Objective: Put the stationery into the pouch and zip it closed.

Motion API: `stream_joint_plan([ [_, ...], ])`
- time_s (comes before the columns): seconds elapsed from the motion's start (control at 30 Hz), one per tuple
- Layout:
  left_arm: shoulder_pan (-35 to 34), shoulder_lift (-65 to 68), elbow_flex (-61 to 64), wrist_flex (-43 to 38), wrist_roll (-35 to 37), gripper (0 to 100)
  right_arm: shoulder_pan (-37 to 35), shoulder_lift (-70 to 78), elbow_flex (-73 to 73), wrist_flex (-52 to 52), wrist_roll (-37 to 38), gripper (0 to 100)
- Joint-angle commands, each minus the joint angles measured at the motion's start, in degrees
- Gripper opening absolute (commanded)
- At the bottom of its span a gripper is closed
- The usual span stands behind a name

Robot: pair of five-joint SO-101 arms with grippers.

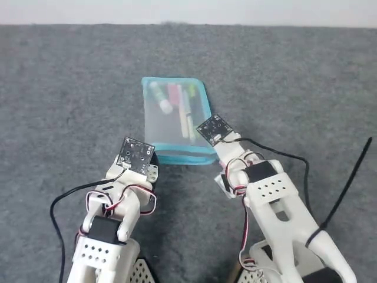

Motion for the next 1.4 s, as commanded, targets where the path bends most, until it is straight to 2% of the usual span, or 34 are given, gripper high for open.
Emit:
stream_joint_plan([
  [0.0,0.2,0.2,-1.9,-0.2,0.7,1,-0.5,-2.5,-4.1,0.5,-1.1,21.3],
  [0.2,0.1,0.2,-1.9,-0.1,0.6,1,-2.5,-0.2,-5.8,-2.2,-1.2,21.3],
  [0.53,0.1,0.2,-1.9,0.0,0.6,1,-3.4,21.5,-16.4,-8.4,-1.3,21.3],
  [0.9,0.1,0.2,-1.9,0.0,0.6,1,3.4,35.0,-23.5,-10.3,-0.9,20.9],
  [0.97,0.1,0.2,-1.9,0.0,0.6,1,3.5,35.9,-24.4,-10.2,-0.9,16.4],
  [1.1,0.1,0.2,-1.9,0.0,0.6,1,3.0,36.2,-24.6,-9.9,-1.2,0.0],
  [1.17,0.1,0.2,-1.9,0.0,0.6,1,2.9,36.1,-24.6,-9.7,-1.3,2.2],
  [1.37,0.1,0.2,-1.9,0.0,0.7,1,3.1,31.4,-23.2,-5.1,-1.3,0.6],
])
